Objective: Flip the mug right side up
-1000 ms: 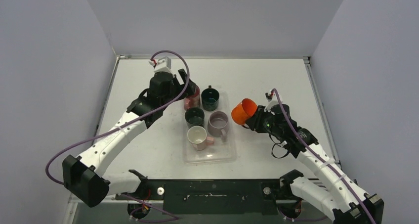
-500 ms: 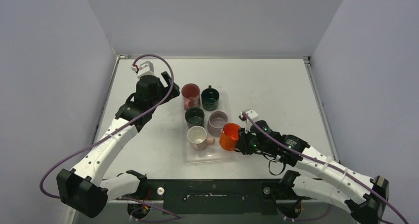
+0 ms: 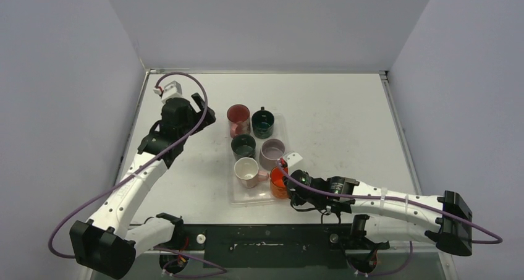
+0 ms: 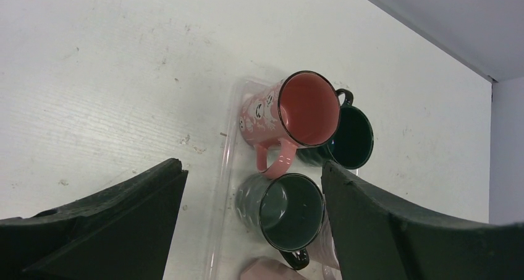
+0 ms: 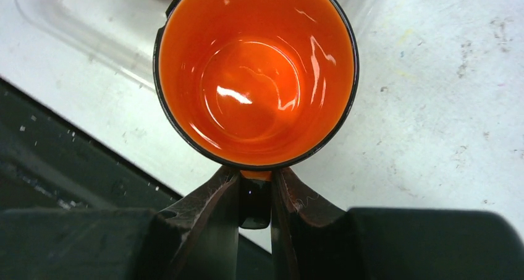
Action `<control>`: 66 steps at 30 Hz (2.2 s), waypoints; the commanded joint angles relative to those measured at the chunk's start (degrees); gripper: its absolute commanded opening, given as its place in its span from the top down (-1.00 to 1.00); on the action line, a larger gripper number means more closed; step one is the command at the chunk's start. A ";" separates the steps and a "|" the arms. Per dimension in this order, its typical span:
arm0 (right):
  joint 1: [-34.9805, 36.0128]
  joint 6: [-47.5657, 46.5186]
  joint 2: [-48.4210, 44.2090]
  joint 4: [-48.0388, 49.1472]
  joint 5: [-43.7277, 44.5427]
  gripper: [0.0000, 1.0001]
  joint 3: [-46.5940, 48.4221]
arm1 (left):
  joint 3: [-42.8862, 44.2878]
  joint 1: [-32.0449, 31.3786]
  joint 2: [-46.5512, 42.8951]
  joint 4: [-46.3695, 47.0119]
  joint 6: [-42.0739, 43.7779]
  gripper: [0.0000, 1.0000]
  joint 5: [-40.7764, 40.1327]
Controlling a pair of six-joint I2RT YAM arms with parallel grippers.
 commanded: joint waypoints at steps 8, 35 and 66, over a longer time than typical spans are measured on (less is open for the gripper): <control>0.20 0.77 2.75 12.96 6.76 0.89 -3.03 | -0.83 1.83 -2.30 0.39 0.10 -0.59 2.02; -0.33 -4.32 -12.82 6.96 19.65 -0.94 3.27 | 5.97 3.09 -13.04 -19.03 4.32 -0.93 -2.36; -46.76 -11.34 -13.63 -1.36 14.48 -1.00 16.76 | 12.06 3.08 -29.27 -30.28 10.94 -0.93 -8.46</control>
